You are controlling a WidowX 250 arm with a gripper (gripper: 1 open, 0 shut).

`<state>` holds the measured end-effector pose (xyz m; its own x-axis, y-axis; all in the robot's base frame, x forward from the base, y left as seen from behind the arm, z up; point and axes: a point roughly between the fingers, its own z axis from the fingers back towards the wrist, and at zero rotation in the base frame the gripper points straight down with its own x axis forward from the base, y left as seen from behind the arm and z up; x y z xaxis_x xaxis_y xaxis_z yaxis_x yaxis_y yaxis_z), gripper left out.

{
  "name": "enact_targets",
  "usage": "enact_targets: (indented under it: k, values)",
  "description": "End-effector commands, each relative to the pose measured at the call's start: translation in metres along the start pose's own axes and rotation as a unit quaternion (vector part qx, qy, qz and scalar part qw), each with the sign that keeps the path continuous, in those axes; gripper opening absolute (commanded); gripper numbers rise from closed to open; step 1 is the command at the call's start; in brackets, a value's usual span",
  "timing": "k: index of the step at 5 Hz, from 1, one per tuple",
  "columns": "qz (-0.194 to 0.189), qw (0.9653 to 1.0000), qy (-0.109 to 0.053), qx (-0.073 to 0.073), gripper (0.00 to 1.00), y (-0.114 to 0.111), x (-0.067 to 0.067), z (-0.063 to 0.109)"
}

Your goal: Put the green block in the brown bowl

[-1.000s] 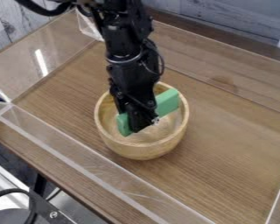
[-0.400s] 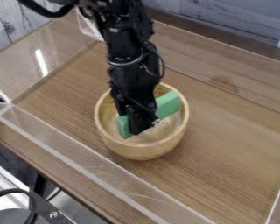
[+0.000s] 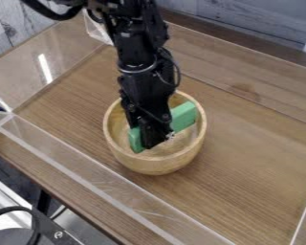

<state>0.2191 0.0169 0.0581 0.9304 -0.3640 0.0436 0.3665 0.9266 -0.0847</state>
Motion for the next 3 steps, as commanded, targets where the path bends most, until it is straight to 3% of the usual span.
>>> enact_targets:
  k: [1,3]
  values:
    - [-0.005,0.9999,-0.010,0.005,0.00,0.0012,0.0064,0.0057]
    - [-0.005,1.0000,-0.006,0.002,0.00,0.0013,0.0071,0.0049]
